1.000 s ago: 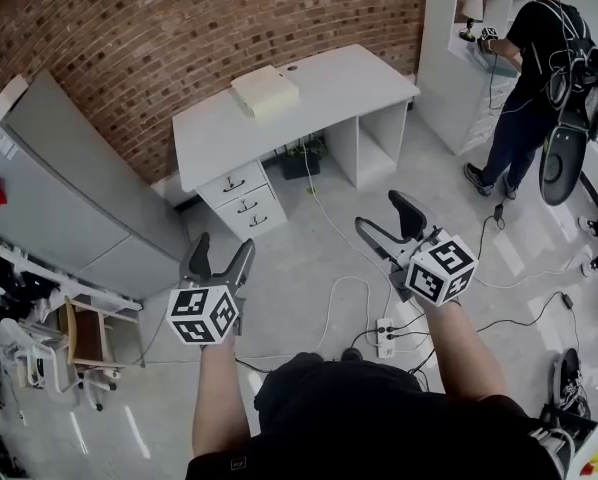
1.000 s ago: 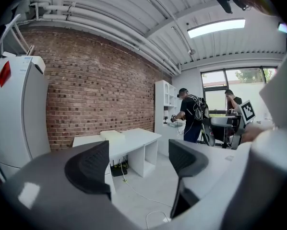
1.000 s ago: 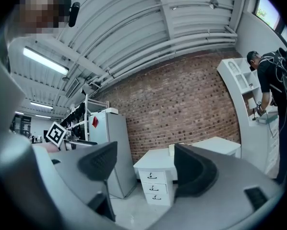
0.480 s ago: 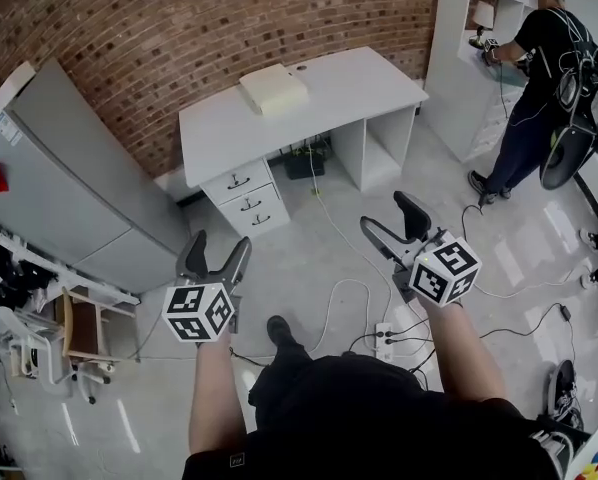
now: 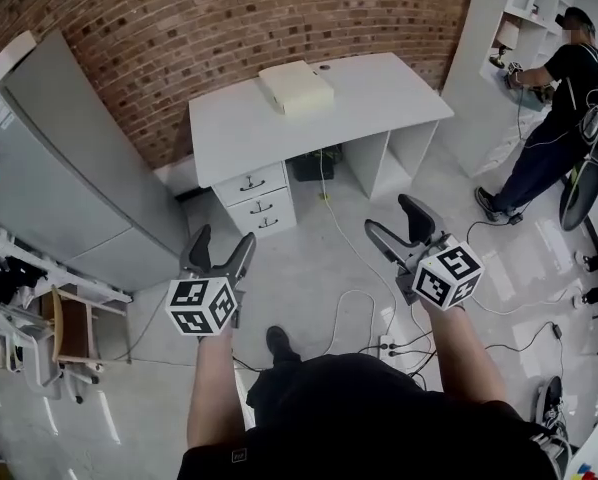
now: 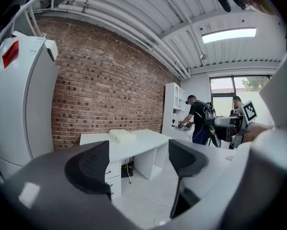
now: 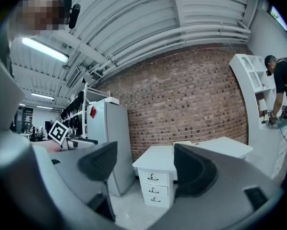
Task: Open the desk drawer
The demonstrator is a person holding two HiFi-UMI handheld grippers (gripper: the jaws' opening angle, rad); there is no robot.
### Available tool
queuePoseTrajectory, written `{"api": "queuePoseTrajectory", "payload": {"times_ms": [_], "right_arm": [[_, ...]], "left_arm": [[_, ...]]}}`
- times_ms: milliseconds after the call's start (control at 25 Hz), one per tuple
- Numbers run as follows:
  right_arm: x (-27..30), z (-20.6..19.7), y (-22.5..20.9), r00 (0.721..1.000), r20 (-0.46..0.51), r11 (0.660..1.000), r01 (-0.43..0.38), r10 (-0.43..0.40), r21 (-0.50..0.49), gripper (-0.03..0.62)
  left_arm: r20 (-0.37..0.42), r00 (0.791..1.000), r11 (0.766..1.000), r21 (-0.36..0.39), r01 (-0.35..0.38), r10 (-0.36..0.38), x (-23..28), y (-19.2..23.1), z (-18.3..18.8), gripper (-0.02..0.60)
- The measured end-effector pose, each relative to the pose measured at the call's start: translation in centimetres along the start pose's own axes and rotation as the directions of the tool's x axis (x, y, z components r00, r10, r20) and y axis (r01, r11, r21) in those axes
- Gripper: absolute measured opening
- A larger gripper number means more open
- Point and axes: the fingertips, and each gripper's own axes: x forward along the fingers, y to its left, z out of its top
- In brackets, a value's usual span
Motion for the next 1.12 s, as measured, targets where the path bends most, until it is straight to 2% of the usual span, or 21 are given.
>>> {"api": "queuePoseTrajectory", "payload": {"times_ms": [280, 520, 800, 1120], "right_arm": [[10.9, 0.3, 2.9, 0.999, -0.031, 1.0, -0.005, 0.005, 0.002, 0.333], [17.6, -0.8, 6.1, 0.998, -0.067, 1.0, 0.009, -0.009, 0.0, 0.333], [21.5, -1.6, 8.9, 0.994, -0.099, 0.999, 0.045, -0.046, -0.011, 0.331], [24.2, -2.2, 10.3, 0.988, -0.147, 0.999, 0.033, -0.036, -0.022, 0.331]], "left_arm": [[-0.019, 0.999, 0.999, -0.005, 0.033, -0.033, 3.1, 10.4, 1.3, 0.374], [-0.041, 0.997, 0.997, -0.039, 0.071, -0.073, 4.1, 17.4, 0.5, 0.373], [-0.069, 0.99, 0.991, -0.054, 0.119, -0.123, 4.1, 22.0, -0.9, 0.373], [-0.04, 0.993, 0.99, -0.09, 0.104, -0.108, 2.4, 24.2, -1.1, 0.373]]}}
